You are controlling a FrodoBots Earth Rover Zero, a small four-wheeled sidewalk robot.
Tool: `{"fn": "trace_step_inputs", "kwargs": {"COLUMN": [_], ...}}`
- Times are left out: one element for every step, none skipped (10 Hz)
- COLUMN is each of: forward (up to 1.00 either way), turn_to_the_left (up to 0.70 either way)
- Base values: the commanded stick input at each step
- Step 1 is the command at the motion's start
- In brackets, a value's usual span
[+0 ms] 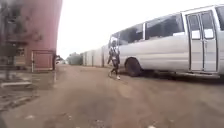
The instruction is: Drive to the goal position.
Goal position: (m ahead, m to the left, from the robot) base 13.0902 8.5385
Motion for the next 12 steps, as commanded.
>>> {"fn": "trace_step_inputs", "kwargs": {"forward": [1.0, 1.0, 1.0, 1.0, 1.0, 1.0, 1.0, 1.0, 1.0, 1.0, 1.0, 1.0], "turn_to_the_left": [0.0, 0.0, 0.0, 0.0, 0.0, 0.0, 0.14, 0.27, 0.27, 0.11, 0.0, 0.0]}}
